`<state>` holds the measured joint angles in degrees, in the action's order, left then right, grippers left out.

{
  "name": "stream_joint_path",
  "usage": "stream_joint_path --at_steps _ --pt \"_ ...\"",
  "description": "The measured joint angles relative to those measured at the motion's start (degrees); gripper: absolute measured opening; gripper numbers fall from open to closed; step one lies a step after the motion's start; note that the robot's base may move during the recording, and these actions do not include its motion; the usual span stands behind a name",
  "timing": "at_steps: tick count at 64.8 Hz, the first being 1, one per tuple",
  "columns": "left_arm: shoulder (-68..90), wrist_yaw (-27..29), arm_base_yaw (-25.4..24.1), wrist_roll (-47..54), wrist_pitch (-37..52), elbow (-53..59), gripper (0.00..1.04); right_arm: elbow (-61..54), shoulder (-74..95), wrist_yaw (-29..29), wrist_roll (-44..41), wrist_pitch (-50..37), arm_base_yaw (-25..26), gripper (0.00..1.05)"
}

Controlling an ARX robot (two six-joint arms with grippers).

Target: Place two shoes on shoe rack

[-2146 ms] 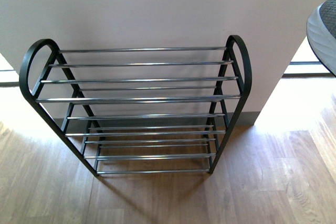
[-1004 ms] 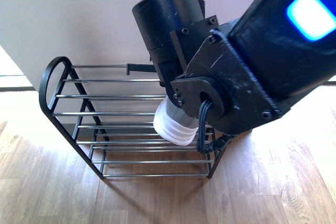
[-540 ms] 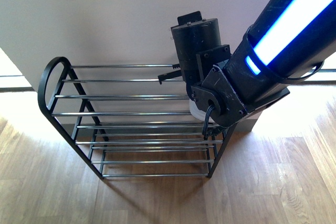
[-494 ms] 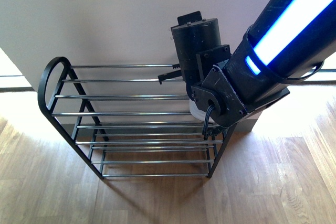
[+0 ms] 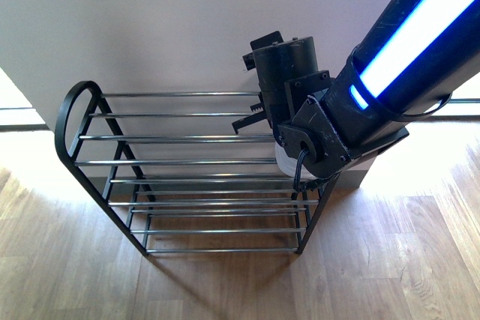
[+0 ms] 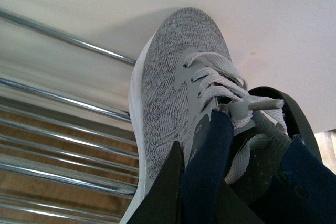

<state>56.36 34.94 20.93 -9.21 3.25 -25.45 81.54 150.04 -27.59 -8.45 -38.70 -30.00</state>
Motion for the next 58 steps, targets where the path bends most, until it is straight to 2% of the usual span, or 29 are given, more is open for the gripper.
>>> stream_joint_path --at_steps 3,15,22,28,32,36,43,52,58 --pt "0.0 0.0 -0.02 0.0 0.0 0.0 0.03 0.35 0.0 0.39 0.37 1.49 0.04 0.02" --pt "0.0 0.02 -0.02 -0.02 0.0 0.0 0.03 -2.32 -2.21 3.37 4.85 1.97 0.57 0.32" --pt "0.0 0.02 -0.02 0.0 0.0 0.0 0.03 -8.68 -8.02 6.69 8.87 1.55 0.79 0.49" --pt "0.0 0.0 -0.02 0.0 0.0 0.0 0.03 -18.12 -18.97 12.17 13.84 1.2 1.33 0.72" --pt "0.0 0.02 -0.02 -0.02 0.0 0.0 0.03 -22.69 -24.02 14.51 14.97 0.5 1.84 0.81" --pt "0.0 0.04 -0.02 -0.02 0.0 0.0 0.03 -31.39 -33.7 19.21 15.65 -0.81 3.28 0.96" --pt "0.0 0.02 -0.02 0.0 0.0 0.0 0.03 -45.99 -52.37 27.45 16.44 0.87 8.39 0.96" --pt "0.0 0.02 -0.02 0.0 0.0 0.0 0.03 -54.77 -67.95 34.8 16.72 6.05 14.16 0.96" --pt "0.0 0.0 -0.02 0.0 0.0 0.0 0.03 -59.91 -81.5 42.12 17.09 11.82 20.55 0.96"
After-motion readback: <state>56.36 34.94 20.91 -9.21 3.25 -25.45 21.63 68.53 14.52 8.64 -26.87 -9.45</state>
